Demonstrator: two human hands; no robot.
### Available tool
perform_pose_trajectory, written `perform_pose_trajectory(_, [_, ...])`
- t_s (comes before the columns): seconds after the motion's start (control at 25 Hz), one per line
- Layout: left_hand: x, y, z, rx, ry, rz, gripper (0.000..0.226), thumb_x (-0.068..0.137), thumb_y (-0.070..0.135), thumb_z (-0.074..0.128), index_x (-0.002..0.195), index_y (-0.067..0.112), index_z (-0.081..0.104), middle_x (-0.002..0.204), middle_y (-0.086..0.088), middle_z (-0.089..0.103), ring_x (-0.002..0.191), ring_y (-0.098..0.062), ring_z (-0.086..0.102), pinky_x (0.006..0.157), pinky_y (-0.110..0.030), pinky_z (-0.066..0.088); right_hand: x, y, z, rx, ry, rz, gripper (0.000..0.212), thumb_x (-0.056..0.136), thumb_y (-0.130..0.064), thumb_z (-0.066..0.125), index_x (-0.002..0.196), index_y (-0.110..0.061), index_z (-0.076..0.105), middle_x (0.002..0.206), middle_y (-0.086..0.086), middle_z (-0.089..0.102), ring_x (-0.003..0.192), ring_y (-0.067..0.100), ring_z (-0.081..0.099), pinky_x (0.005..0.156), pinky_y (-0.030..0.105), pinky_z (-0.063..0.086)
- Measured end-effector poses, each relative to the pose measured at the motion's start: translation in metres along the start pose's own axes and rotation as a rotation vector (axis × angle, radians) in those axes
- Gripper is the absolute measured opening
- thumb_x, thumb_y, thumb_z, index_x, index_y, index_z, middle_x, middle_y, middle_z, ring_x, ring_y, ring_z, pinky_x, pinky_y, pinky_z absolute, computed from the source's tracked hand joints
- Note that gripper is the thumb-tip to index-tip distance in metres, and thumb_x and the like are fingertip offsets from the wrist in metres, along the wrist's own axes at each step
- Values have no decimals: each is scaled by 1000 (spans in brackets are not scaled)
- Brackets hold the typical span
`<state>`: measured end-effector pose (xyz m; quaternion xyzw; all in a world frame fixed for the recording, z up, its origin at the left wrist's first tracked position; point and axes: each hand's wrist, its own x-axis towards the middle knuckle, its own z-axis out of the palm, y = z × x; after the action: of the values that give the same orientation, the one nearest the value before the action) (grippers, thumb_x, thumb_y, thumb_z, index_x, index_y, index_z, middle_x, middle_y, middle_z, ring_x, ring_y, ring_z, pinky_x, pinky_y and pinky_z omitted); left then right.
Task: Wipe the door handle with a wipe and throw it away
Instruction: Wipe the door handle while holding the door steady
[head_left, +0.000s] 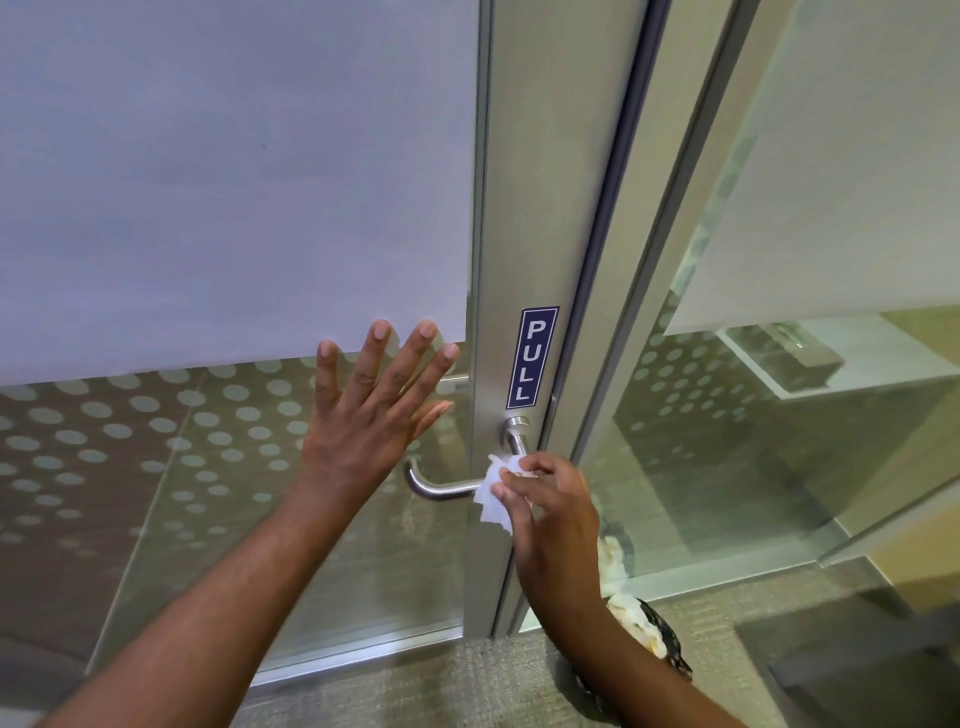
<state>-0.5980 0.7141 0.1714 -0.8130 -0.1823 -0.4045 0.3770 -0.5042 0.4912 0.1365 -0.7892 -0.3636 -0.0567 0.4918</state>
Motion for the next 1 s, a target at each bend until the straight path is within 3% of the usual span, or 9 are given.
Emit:
perform_pose_trajectory(0.16, [-1,0,1,-15,-1,-1,76,112,66,41,171,30,9,180,-4,-21,163,-34,-24,128,-63,-16,17,-4,0,291,105,327,9,85,-11,83,90,-18,85,98,0,77,86,-2,71,74,2,46])
perform_pose_trajectory(0.28, [0,1,1,-19,6,-7,77,111,66,41,171,30,10,179,-4,-22,163,-34,-24,128,-63,-16,35,-4,-1,422,125,496,7,85,-10,83,90,-13,86,87,3,81,79,10,77,68,12,54])
perform_pose_trajectory(0.4, [0,2,1,-24,14,-8,73,111,66,43,170,31,21,180,-3,-20,164,-34,-23,128,-63,-15,28,-3,0,407,131,541,5,84,-13,84,85,-17,87,84,1,82,80,12,78,71,21,57])
perform_pose_trajectory(0.52, [-2,2,4,-15,20,-8,77,110,66,44,171,30,14,180,-3,-19,164,-34,-22,128,-63,-15,18,-3,0,428,135,591,4,82,-15,85,81,-18,87,84,0,82,81,12,79,77,28,61])
perform_pose_trajectory(0.76, [-3,3,7,-29,26,-13,77,110,67,45,171,31,13,181,-3,-16,165,-34,-20,129,-63,-15,42,-5,0,509,115,667,8,85,-9,83,91,-6,85,83,5,83,75,11,79,63,16,57])
perform_pose_trajectory(1.0, [-1,3,4,-12,14,-4,80,110,67,42,171,29,6,180,-4,-21,164,-35,-23,128,-64,-15,22,1,-4,715,108,756,8,87,-4,79,87,-9,85,77,0,84,68,5,78,59,12,55])
